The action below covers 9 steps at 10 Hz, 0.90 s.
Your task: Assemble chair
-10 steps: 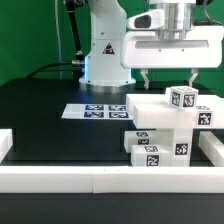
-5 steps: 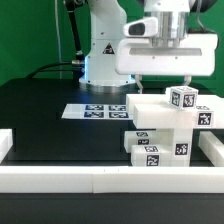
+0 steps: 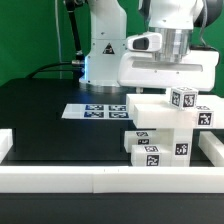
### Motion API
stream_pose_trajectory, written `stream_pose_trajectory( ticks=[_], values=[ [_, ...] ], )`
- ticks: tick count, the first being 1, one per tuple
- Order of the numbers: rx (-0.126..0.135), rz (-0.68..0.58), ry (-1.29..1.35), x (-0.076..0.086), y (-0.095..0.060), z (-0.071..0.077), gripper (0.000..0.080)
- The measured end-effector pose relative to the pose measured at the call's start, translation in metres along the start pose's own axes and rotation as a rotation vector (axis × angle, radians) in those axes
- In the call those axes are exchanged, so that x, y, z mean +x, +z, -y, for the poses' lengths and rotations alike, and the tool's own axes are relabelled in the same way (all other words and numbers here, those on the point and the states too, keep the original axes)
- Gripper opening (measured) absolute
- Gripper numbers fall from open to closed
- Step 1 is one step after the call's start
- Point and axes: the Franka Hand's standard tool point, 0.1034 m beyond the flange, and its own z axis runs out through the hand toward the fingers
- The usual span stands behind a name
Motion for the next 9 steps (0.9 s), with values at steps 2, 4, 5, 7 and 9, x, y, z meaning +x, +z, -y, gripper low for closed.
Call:
stream_pose_trajectory(
  ticks=[2,4,5,7,9],
  values=[
    [-0.007,0.003,-0.002,0.001,0.005,0.003,0.0649],
    [-0.02,0.01,-0.005,-0.002,0.013,0.004,0.0649],
    [-0.029,0.01,-0.011,-0.003,0.018,0.004,0.0649],
    [-0.041,0.018,-0.016,-0.008,0.026,0.002,0.0649],
    [-0.044,0.022,-0.019,-0.009,0.028,0.005,0.0649]
  ],
)
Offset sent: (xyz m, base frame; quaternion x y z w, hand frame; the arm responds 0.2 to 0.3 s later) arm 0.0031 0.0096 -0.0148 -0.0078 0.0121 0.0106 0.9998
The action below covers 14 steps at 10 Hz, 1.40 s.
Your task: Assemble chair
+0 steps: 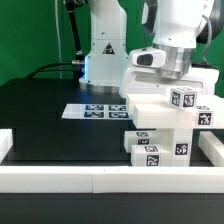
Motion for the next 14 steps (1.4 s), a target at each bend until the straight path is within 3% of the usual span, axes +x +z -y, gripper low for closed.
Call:
stream_pose_trajectory(
  ticks=[5,6,7,8,9,10,14],
  values=[
    [-0.002,0.001,-0.001,0.0004,0.0011,0.0003,0.0649],
    [-0.002,0.001,-0.001,0.0004,0.0011,0.0003,0.0537],
    [-0.002,0.001,-0.001,0.0004,0.0011,0.0002,0.0537],
    [-0.002,0.001,-0.001,0.0004,0.0012,0.0002,0.0352],
    [-0.002,0.001,-0.001,0.0004,0.0012,0.0001,0.0352],
    [-0.002,0.001,-0.001,0.0004,0.0013,-0.0001,0.0269],
    [0.013,0.007,-0.002,0.0009,-0.0084,0.0,0.0269]
  ],
)
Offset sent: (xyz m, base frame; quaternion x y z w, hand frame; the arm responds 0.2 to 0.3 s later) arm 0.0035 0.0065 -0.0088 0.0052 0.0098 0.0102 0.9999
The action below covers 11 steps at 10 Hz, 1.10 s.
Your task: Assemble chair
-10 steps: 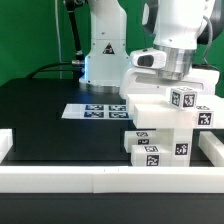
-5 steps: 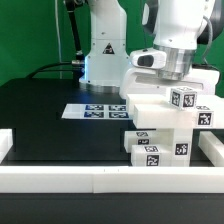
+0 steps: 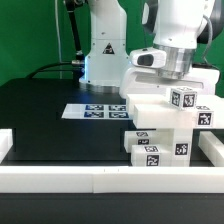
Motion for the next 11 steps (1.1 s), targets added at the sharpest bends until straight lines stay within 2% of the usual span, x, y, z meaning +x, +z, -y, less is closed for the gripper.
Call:
stream_pose_trajectory(
  ticks=[3,6,8,9,11],
  values=[
    [0.05,0.043,-0.018,0.001,-0.039,-0.002,0.027],
    [0.086,0.056,-0.055,0.005,-0.08,-0.005,0.0271],
    [0.116,0.056,-0.044,0.013,-0.105,-0.013,0.0271],
    [0.124,0.049,-0.034,0.019,-0.112,-0.015,0.0271],
    [0.118,0.053,-0.036,0.017,-0.107,-0.015,0.0271]
  ],
)
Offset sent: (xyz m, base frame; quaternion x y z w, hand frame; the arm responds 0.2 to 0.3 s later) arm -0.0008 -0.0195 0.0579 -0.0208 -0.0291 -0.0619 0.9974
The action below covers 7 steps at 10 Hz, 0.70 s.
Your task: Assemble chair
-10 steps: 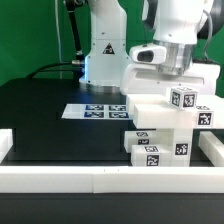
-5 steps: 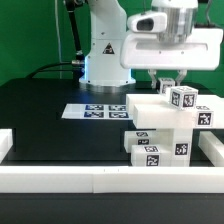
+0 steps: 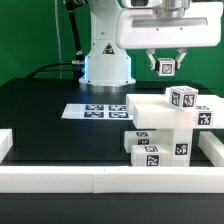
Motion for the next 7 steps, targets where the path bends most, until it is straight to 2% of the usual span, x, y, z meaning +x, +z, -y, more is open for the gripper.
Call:
stream_pose_trajectory(
  ticks=[2,3,5,6,7],
  values=[
    [-0.001,0.001,0.001,0.001,0.001,-0.001,0.0271],
    [0.014,-0.006,-0.045,0.011,0.0,-0.004,0.0271],
    [0.016,-0.032,-0.101,0.047,-0.013,-0.017,0.0271],
    [0.014,-0.037,-0.1,0.056,-0.016,-0.021,0.0271],
    [0.014,-0.036,-0.099,0.054,-0.015,-0.021,0.0271]
  ],
)
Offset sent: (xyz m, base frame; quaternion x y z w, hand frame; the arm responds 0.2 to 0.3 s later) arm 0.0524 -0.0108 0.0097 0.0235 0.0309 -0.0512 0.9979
